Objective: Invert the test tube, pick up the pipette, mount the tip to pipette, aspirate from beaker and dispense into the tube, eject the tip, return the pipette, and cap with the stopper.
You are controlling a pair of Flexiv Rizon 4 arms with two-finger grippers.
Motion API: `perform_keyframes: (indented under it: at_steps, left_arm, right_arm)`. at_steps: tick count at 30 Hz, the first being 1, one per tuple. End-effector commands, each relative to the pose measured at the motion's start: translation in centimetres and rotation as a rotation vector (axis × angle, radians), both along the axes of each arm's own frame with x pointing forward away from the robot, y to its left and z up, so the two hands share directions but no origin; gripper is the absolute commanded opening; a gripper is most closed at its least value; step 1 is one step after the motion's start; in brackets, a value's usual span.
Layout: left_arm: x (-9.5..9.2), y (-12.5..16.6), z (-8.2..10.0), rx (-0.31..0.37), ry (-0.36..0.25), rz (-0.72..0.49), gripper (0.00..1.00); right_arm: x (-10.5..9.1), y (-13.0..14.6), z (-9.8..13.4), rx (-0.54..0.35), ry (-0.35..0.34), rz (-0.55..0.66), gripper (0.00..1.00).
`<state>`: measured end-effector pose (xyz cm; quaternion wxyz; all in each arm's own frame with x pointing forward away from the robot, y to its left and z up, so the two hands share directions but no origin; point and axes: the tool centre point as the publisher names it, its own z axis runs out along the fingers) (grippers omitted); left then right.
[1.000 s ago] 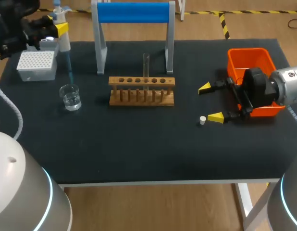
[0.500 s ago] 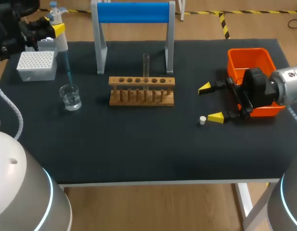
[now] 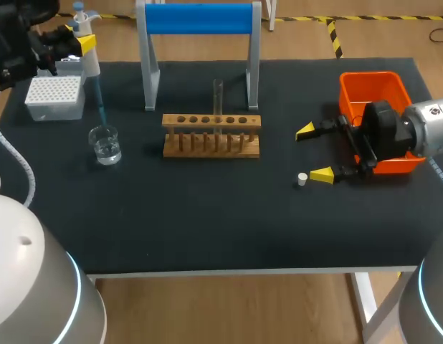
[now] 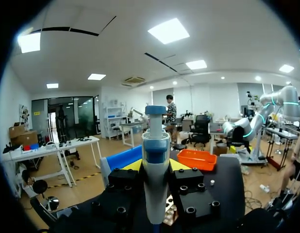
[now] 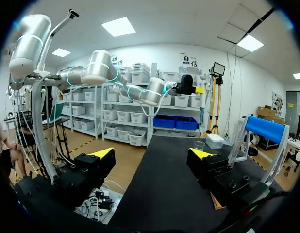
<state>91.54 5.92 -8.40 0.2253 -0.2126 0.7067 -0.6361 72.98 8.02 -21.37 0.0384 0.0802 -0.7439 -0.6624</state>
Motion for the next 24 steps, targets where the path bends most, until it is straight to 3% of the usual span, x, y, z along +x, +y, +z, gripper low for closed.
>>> perform_keyframes:
  at_steps: [1, 8, 12, 24]
  left_arm:
    - [0.0, -0.1, 0.0, -0.001, -0.001, 0.002, 0.00]
    - [0.0, -0.1, 0.0, -0.001, -0.001, 0.002, 0.00]
    - [0.0, -0.1, 0.0, -0.001, -0.001, 0.002, 0.00]
    - [0.0, -0.1, 0.0, -0.001, -0.001, 0.002, 0.00]
  right_arm:
    - [-0.1, -0.1, 0.1, -0.002, 0.000, -0.001, 1.00]
    - [-0.1, -0.1, 0.1, -0.002, 0.000, -0.001, 1.00]
    - [-0.2, 2.1, 0.2, -0.089, -0.015, -0.050, 1.00]
    - [0.5, 10.8, 0.3, -0.194, -0.007, -0.101, 1.00]
